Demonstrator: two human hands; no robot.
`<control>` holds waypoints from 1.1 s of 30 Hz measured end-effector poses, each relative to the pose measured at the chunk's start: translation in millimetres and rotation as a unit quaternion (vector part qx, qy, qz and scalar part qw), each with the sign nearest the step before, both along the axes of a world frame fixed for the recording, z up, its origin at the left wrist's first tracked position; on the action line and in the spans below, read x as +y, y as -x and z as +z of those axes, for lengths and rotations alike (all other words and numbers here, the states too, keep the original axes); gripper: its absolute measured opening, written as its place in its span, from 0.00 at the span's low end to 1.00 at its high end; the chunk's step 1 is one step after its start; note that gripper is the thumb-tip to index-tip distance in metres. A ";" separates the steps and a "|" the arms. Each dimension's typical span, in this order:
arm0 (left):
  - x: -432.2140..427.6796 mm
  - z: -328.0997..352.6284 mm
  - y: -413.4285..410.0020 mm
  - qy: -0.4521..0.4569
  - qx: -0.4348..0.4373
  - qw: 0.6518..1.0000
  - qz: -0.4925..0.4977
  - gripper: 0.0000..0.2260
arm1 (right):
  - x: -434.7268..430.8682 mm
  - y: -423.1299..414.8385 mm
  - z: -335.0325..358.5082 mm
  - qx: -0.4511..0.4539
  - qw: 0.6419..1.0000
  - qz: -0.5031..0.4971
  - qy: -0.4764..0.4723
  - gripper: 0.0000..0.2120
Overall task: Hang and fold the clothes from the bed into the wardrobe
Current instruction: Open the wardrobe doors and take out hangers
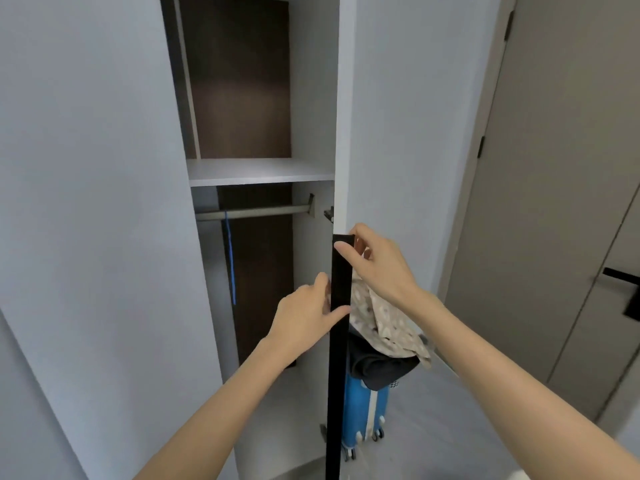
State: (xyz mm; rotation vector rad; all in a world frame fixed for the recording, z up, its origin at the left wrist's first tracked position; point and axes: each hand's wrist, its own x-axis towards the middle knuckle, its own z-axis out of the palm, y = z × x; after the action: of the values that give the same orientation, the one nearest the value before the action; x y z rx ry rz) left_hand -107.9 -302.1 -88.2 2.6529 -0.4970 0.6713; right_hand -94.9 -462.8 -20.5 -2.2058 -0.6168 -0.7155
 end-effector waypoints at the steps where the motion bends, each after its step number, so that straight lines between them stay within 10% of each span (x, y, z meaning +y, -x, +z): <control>1: -14.0 0.8 0.2 0.013 0.017 1.000 -0.017 0.20 | -15.3 3.0 -0.5 0.003 1.000 -0.015 -0.009 0.12; 20: -122.2 9.0 -19.6 0.000 0.076 0.992 -0.102 0.14 | -144.7 0.0 2.0 0.061 0.988 -0.139 -0.032 0.16; 28: -60.9 10.3 -18.6 0.018 0.032 0.999 -0.038 0.17 | -110.4 27.8 -13.1 -0.061 0.966 -0.202 -0.149 0.08; 33: -0.7 -0.5 -9.8 -0.003 -0.016 0.997 0.072 0.20 | -61.5 22.0 -21.0 -0.038 0.995 -0.096 0.001 0.08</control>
State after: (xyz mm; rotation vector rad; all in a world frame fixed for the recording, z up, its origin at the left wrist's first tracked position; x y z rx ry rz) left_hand -98.1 -302.8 -88.7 2.7056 -0.3191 0.7578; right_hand -116.9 -524.3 -41.5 -2.2679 -0.4461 -0.8999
